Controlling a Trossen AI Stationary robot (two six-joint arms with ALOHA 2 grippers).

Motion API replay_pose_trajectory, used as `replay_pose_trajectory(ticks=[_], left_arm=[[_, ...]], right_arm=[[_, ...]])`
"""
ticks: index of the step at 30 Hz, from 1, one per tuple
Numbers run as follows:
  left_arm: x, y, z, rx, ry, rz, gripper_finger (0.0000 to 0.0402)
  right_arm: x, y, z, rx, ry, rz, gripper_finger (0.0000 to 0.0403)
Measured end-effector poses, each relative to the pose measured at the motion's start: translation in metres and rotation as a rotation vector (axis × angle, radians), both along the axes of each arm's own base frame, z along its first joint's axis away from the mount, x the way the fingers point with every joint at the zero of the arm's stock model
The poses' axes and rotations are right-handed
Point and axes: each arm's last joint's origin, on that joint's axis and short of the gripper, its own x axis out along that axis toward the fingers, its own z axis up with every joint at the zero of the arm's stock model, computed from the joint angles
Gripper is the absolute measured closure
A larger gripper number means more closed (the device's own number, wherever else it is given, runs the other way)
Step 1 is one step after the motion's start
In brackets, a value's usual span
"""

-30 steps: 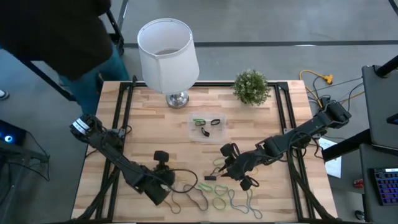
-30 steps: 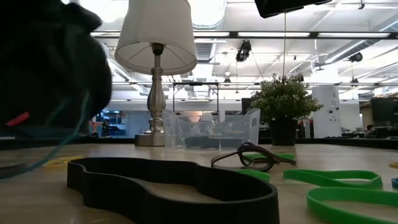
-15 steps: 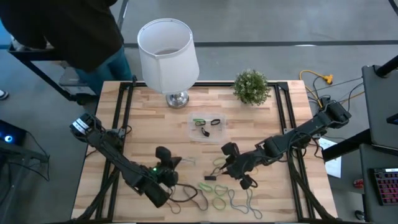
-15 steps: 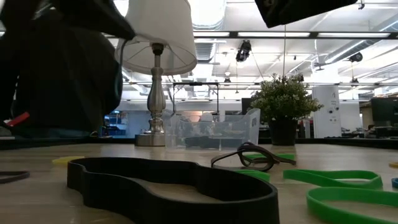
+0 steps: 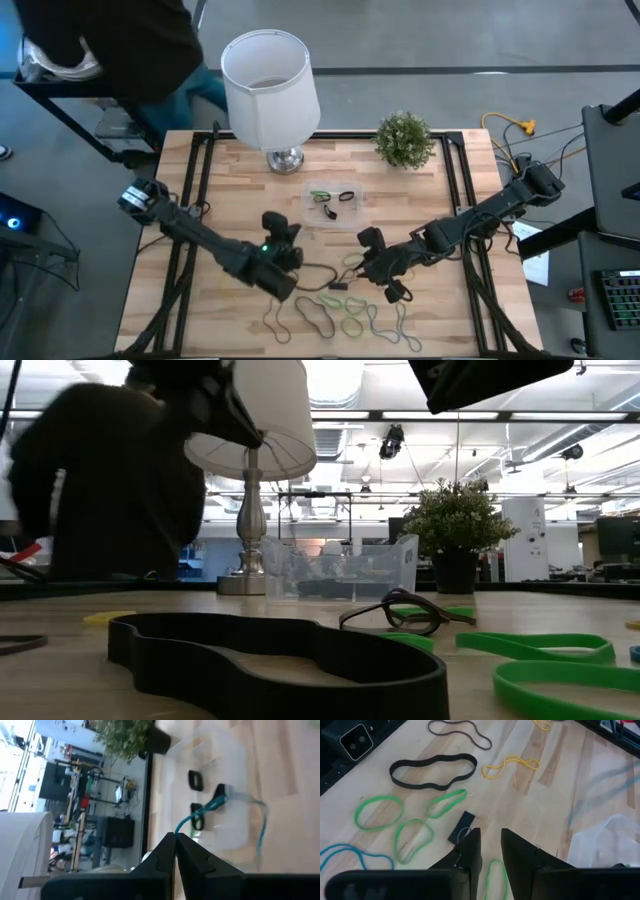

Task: Pick and place rubber bands into bin
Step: Put the blue rubber band into the transparent bin

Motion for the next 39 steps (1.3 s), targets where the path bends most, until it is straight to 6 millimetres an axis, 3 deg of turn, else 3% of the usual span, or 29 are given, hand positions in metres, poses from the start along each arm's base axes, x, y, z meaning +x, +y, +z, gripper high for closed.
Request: replay_pose_trajectory(ticks=[10, 17, 29, 35, 39], left_arm=[[0.038, 0.042, 0.015, 0.094, 0.0, -0.001, 0.0401], [0.054, 0.078, 0.027, 0.111, -0.016, 0.007, 0.0402], [0.059, 0.131, 0.009, -0.093, 0.045, -0.089, 0.0402], [0.059, 0.142, 0.005, -0.135, 0.046, -0.063, 0.0402], [0.058, 0.146, 0.0, -0.25, 0.081, -0.14, 0.0401]], right_arm=[[0.0, 0.0, 0.0, 0.022, 0.012, -0.024, 0.0337], [-0.002, -0.001, -0.002, 0.024, 0.038, -0.037, 0.0339], [-0.003, -0.002, -0.004, 0.028, 0.061, -0.052, 0.0339], [-0.003, -0.002, -0.004, 0.031, 0.062, -0.055, 0.0339], [-0.003, -0.002, -0.004, 0.031, 0.062, -0.055, 0.0339]])
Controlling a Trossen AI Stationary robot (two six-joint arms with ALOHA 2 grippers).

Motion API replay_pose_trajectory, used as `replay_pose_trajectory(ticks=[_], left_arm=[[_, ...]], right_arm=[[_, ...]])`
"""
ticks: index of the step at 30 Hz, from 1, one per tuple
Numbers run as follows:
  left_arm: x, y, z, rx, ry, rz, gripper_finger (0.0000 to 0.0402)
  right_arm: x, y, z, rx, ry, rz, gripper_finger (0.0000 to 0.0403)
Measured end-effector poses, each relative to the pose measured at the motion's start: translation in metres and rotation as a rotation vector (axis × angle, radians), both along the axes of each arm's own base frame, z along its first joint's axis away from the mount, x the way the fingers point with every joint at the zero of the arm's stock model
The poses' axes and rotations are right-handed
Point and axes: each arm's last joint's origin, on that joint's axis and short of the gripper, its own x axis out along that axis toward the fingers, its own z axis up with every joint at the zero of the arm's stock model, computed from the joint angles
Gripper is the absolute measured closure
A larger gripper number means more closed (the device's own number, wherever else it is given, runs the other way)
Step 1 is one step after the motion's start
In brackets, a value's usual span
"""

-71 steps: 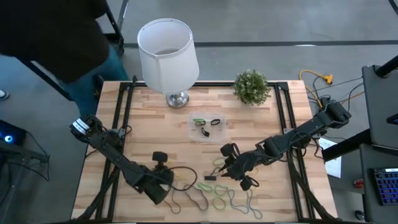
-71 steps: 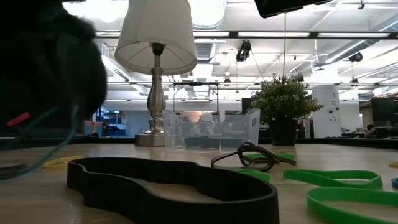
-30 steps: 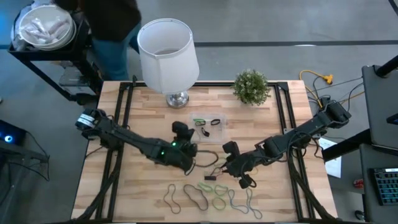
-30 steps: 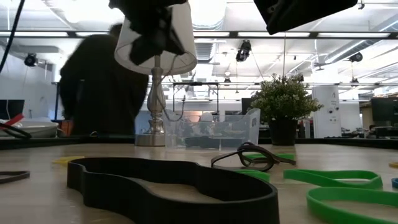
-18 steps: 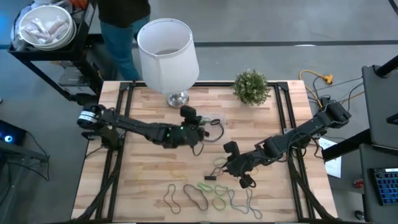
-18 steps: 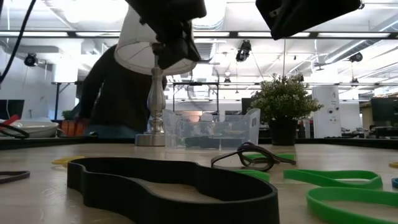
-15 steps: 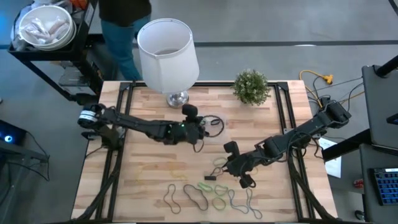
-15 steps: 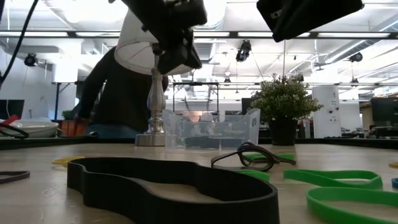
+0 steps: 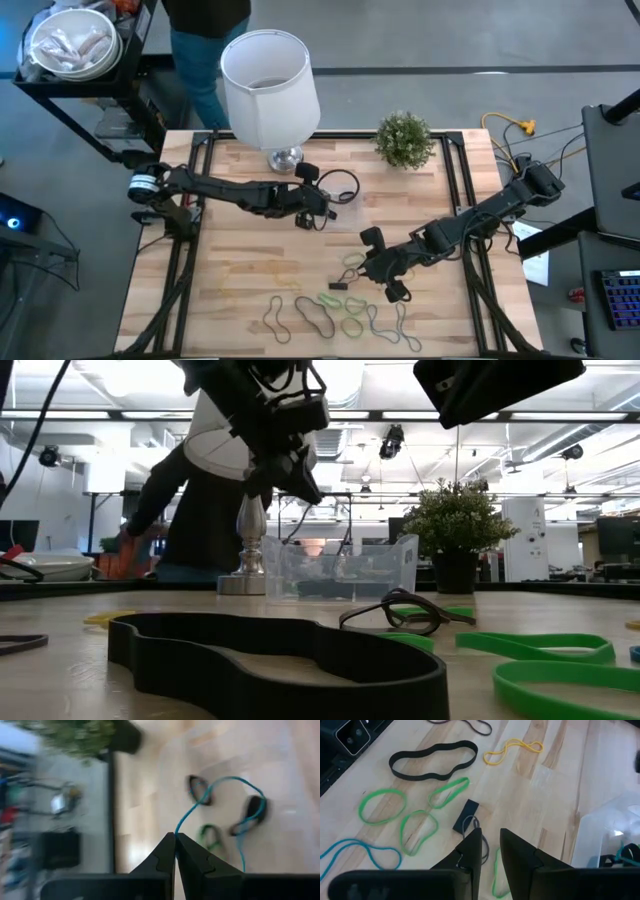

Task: Pick and place rubber bands into bin
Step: Put the blue rubber band into the transparent bin, then put the purple rubber band into the transparent bin

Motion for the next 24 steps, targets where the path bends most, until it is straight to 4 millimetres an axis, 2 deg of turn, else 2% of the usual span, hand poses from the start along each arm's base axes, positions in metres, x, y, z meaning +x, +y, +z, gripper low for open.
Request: replay_pose_trajectory(ticks=[5, 16, 24], left_arm=[[-0.0003, 0.003, -0.0013, -0.035, 0.001, -0.003, 0.0387], [-0.0003, 0.0029, -0.0014, -0.043, -0.003, 0.003, 0.0278], [-0.0033, -0.003, 0.0003, -0.068, -0.008, 0.018, 0.0267]], right_arm=[[0.0, 0.0, 0.0, 0.001, 0.0, 0.001, 0.0339], [0.0, 0.0, 0.0, 0.001, 0.0, 0.001, 0.0339], [-0.0008, 0.0, -0.0014, 0.022, 0.01, -0.01, 0.0339]])
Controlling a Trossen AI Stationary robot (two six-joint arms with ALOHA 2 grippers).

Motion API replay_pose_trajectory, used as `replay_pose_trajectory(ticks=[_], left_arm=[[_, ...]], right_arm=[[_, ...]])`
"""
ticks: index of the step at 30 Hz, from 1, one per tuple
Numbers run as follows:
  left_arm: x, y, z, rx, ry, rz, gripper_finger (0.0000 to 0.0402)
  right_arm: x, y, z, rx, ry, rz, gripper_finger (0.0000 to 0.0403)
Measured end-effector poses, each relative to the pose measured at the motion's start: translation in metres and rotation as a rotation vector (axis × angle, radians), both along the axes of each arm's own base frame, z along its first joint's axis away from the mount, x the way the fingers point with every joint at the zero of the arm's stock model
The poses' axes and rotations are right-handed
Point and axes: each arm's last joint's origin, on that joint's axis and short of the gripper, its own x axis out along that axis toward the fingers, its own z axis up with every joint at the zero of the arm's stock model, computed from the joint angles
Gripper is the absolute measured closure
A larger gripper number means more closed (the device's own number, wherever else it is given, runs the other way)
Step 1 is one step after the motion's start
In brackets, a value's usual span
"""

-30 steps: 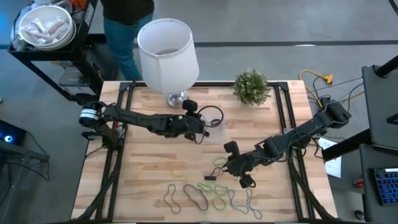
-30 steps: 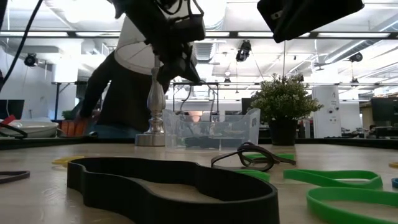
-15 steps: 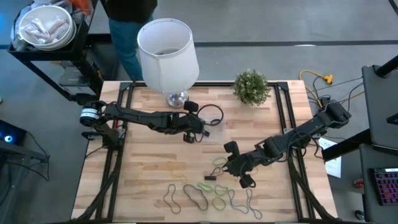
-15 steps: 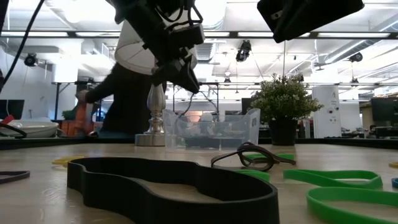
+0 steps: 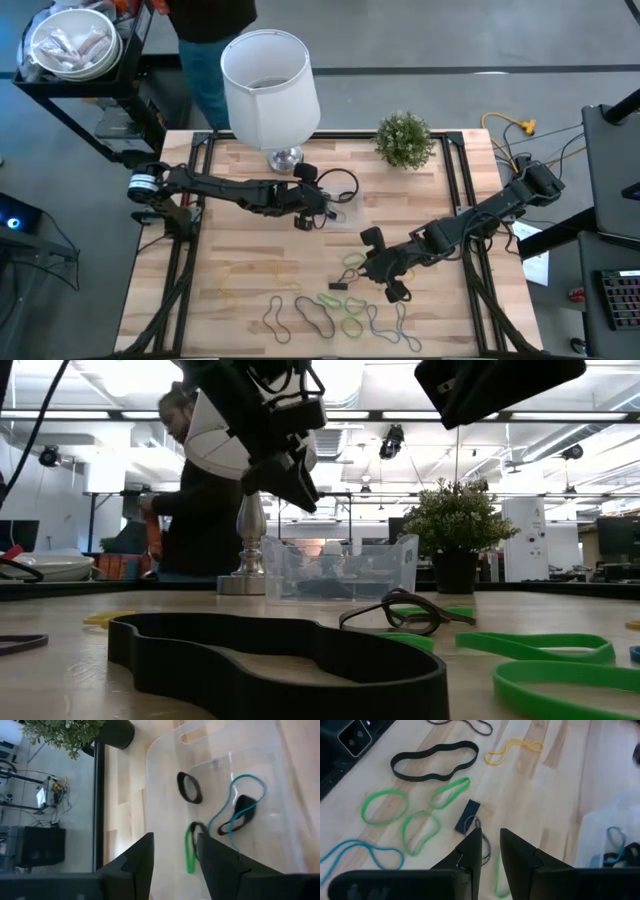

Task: Pick and place rubber bands into bin
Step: Put the purple rubber band into the transparent bin

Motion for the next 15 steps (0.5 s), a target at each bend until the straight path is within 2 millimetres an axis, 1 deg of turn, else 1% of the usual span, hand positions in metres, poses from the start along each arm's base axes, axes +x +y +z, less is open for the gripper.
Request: replay_pose_trajectory(ticks=[4, 7, 10, 15], left_arm=[[-0.007, -0.014, 0.006, -0.034, 0.001, -0.007, 0.0267], [-0.014, -0.028, 0.011, -0.058, -0.009, -0.012, 0.0267], [-0.019, -0.045, 0.016, -0.075, -0.028, -0.027, 0.0267], [-0.025, -0.077, 0.016, -0.074, -0.03, -0.096, 0.0267]], right_arm=[[-0.004, -0.002, -0.005, 0.03, 0.069, -0.042, 0.0339], [-0.008, -0.002, -0.008, 0.086, 0.144, -0.074, 0.0339], [-0.013, 0.0, -0.01, 0.144, 0.211, -0.094, 0.0339], [-0.021, 0.01, -0.015, 0.156, 0.247, -0.082, 0.0339]])
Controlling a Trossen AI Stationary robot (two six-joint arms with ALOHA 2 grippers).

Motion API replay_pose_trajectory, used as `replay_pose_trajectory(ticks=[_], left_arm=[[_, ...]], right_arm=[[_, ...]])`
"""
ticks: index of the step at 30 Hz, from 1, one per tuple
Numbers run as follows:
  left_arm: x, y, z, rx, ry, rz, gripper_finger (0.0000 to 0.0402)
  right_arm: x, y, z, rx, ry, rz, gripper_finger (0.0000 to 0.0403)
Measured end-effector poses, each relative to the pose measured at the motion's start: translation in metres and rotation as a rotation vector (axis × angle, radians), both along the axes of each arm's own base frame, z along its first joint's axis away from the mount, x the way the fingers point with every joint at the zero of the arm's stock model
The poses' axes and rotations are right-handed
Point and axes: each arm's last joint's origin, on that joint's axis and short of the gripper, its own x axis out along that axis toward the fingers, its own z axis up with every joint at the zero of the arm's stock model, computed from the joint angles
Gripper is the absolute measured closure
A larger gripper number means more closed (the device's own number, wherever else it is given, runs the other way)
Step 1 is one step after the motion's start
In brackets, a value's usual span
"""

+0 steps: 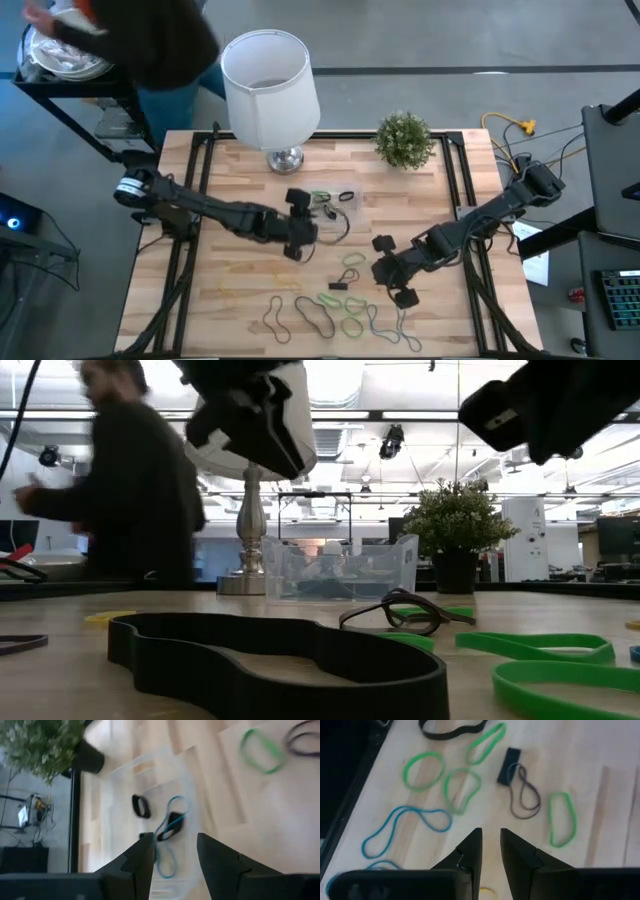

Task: Pick and place rubber bands into bin
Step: Put the purple rubber band into the transparent bin

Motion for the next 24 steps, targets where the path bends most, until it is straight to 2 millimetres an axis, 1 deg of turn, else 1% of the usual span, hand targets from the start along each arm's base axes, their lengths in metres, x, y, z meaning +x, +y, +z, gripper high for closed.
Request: replay_pose_trajectory(ticks=[4, 8, 10, 12, 17, 19, 22, 24], left_arm=[[-0.005, -0.021, -0.001, 0.013, -0.007, -0.031, 0.0267], [-0.01, -0.038, -0.002, 0.011, -0.02, -0.052, 0.0267], [-0.014, -0.045, -0.004, 0.01, -0.019, -0.065, 0.0267], [-0.017, -0.051, -0.005, 0.013, -0.026, -0.067, 0.0267], [-0.025, -0.06, -0.016, 0.023, -0.012, -0.066, 0.0267], [-0.028, -0.062, -0.019, 0.043, -0.011, -0.062, 0.0267], [-0.03, -0.065, -0.019, 0.067, -0.02, -0.053, 0.0267], [-0.03, -0.066, -0.018, 0.071, -0.027, -0.053, 0.0267]], right_arm=[[-0.005, 0.004, -0.006, 0.003, 0.012, 0.005, 0.0339], [-0.01, 0.002, -0.017, -0.006, 0.047, -0.046, 0.0339], [-0.011, 0.0, -0.023, -0.031, 0.03, -0.051, 0.0339], [-0.008, 0.001, -0.029, -0.055, -0.04, -0.038, 0.0339], [0.002, 0.006, -0.044, -0.09, -0.204, 0.097, 0.0339], [0.004, 0.006, -0.049, -0.116, -0.212, 0.123, 0.0339], [0.01, 0.005, -0.057, -0.166, -0.234, 0.106, 0.0339], [0.017, 0.004, -0.062, -0.181, -0.255, 0.106, 0.0339]])
